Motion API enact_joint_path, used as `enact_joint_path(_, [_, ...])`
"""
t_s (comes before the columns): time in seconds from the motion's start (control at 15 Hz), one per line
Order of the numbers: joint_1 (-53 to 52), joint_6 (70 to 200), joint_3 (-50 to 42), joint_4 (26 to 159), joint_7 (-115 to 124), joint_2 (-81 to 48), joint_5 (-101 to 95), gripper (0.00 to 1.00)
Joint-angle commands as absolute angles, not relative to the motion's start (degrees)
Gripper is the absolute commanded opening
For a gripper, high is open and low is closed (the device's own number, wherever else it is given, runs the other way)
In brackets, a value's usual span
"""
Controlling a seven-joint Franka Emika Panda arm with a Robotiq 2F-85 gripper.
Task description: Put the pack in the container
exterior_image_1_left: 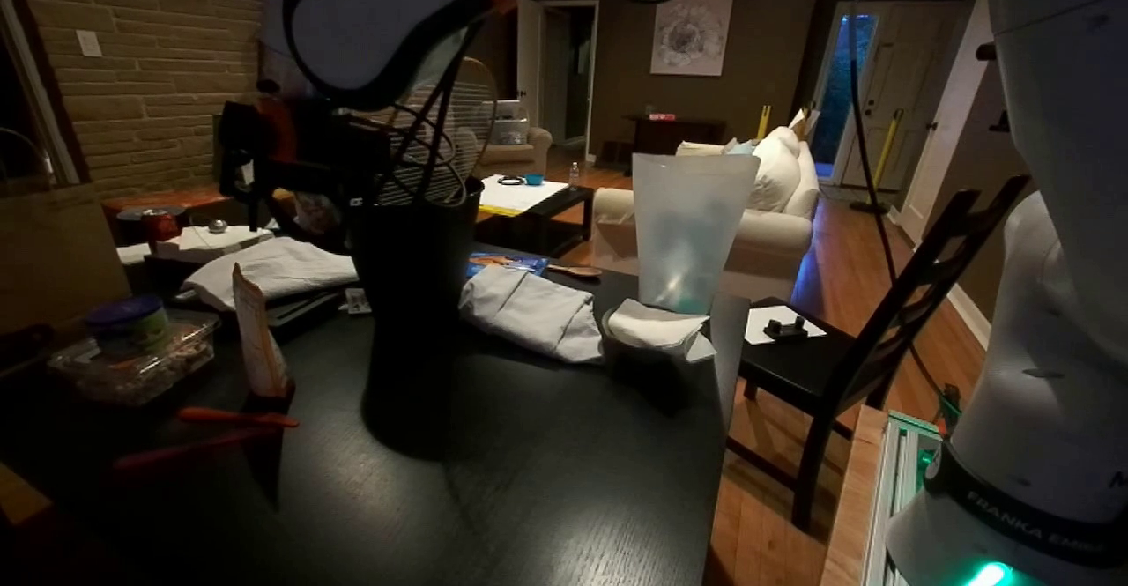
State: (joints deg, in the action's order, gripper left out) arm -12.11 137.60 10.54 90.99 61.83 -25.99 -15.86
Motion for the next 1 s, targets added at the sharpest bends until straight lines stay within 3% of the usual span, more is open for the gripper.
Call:
enact_joint_path(0.0, [-15.6,138.28,6.29,89.7,61.41,-27.16,-15.74,1.0])
enact_joint_path(0.47, [-21.03,148.46,-3.22,77.09,50.52,-42.52,-26.18,1.0])
enact_joint_path(0.93, [-23.87,157.91,-8.41,61.41,46.14,-56.46,-21.71,1.0])
